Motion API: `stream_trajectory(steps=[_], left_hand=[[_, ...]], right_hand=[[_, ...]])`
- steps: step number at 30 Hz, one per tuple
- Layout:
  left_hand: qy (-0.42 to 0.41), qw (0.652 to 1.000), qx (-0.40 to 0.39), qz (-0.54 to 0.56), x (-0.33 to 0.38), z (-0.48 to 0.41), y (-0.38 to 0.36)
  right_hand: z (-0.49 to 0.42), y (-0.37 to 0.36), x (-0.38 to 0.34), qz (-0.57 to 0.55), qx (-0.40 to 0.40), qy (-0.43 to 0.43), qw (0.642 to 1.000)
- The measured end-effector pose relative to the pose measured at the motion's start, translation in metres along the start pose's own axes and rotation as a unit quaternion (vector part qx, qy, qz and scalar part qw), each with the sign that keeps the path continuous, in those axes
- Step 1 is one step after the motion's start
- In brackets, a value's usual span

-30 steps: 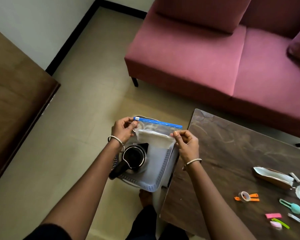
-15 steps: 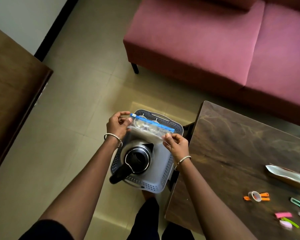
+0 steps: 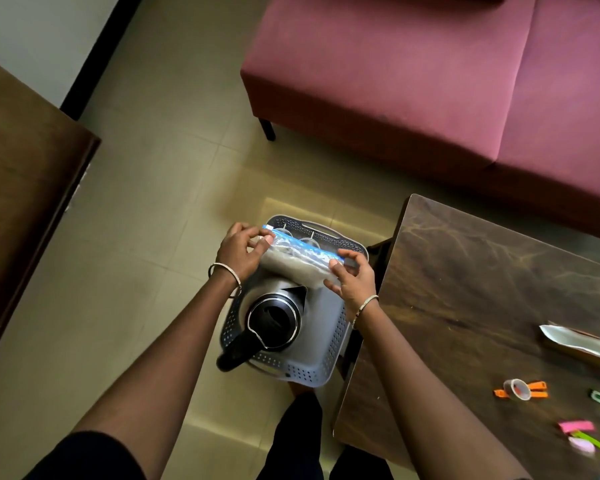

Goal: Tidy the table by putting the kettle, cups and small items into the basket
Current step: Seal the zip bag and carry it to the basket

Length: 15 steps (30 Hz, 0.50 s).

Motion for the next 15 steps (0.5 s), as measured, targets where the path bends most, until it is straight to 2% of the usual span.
stream_trajectory(steps=[5, 15], left_hand=[[0.005, 0.996, -0.083, -0.038, -0.014, 0.003, -0.004], [-0.007, 0.994, 0.003, -0.106, -0.011, -0.006, -0.002]], right_hand=[[-0.003, -0.004, 0.002, -0.021, -0.025, -0.006, 0.999], [-0.005, -0.002, -0.006, 0.038, -0.072, -0.018, 0.997]])
Point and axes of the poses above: each hand's wrist, its own z-axis away from the middle knuckle, its own y-axis out of the back of the hand, x = y × z, the point moved 4 cm from there along -z, towards the middle knuckle, and after that the axes turned 14 degrees about -x, right-handed, at the moved point
